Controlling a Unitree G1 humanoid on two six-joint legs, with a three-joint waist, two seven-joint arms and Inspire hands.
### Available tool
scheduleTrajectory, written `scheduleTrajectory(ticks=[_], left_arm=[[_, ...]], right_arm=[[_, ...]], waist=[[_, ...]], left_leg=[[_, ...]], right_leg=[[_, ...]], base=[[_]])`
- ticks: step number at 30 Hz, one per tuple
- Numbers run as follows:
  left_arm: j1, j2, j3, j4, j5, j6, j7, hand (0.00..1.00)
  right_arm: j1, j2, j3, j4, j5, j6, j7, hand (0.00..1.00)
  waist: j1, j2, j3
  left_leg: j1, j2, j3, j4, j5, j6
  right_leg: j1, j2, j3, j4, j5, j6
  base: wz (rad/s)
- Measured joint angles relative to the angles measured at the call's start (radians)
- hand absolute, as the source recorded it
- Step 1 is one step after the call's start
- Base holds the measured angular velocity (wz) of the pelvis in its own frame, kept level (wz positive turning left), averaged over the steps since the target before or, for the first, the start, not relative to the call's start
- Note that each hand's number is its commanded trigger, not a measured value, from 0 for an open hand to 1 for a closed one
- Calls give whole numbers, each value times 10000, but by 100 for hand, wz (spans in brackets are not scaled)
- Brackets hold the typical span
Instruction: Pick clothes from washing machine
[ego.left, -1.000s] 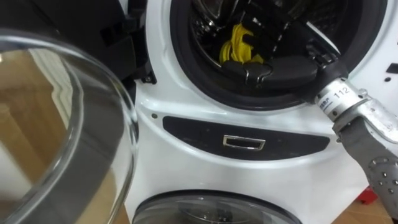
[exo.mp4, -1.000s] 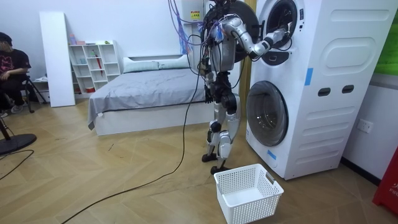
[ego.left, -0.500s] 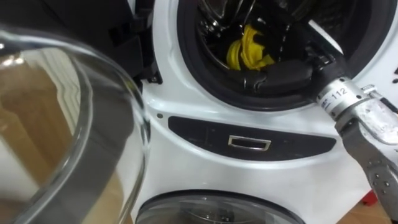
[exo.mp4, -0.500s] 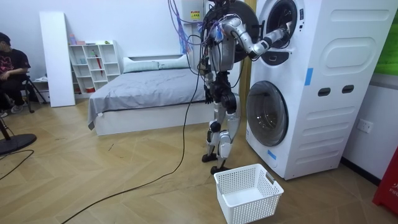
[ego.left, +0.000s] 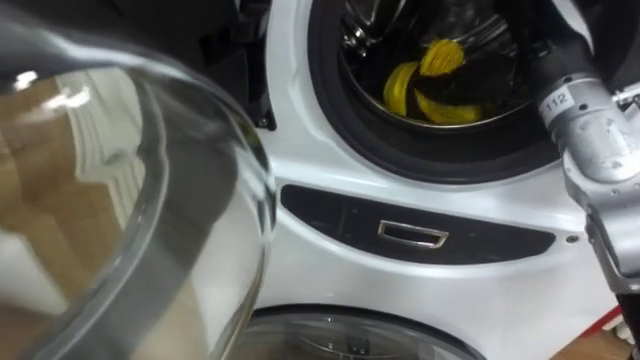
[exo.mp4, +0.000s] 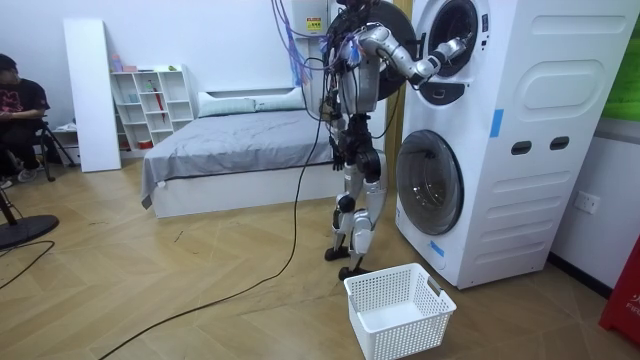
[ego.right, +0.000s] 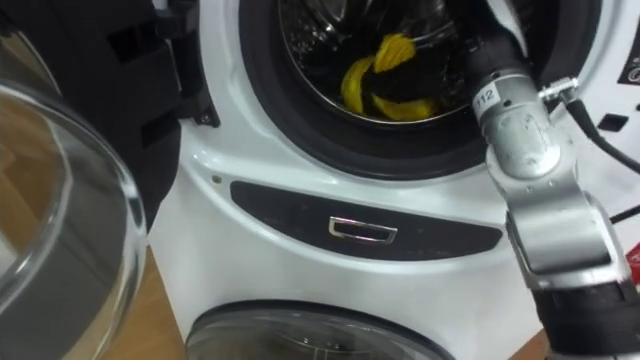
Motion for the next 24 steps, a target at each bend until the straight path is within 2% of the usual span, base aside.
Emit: scheduleTrajectory(ticks=[7,14,16,20,22,24], left_arm=[[-87,7,-20,0,0,-19,2,0],[138,10,-3,-1,78,47,0,0],[115,36,-3,-2,71,199,-4,0],[39,37,19,-2,78,254,-71,0],[-35,48,38,-143,74,440,-76,0],[-120,57,8,-197,69,470,-107,0]], right_arm=[[-27,-1,2,253,-3,3,-325,0],[-102,-11,7,504,-262,98,-338,0],[-103,-13,9,567,-490,131,-80,0],[-123,-92,10,645,-711,241,563,0],[-173,-156,77,988,-717,228,1126,0],[-280,-171,127,1272,-718,300,1627,0]], waist=[[81,-105,-57],[65,-119,-56],[58,-141,-62],[18,-185,-61],[9,-225,-50],[22,-291,-44]], left_leg=[[-52,-9,21,10,4,7],[-118,-29,-37,33,3,55],[-105,-39,-31,36,4,59],[-100,-49,-39,49,5,62],[-79,-48,-24,70,6,63],[-58,-48,-7,77,11,72]], right_leg=[[-104,-22,43,81,1,0],[-83,-62,-57,99,0,1],[-75,-70,-46,106,0,2],[-77,-82,-50,141,-1,4],[-60,-81,-26,156,-1,3],[-38,-84,-6,177,-1,3]], base=[[-2],[2],[0],[0],[0],[-4]])
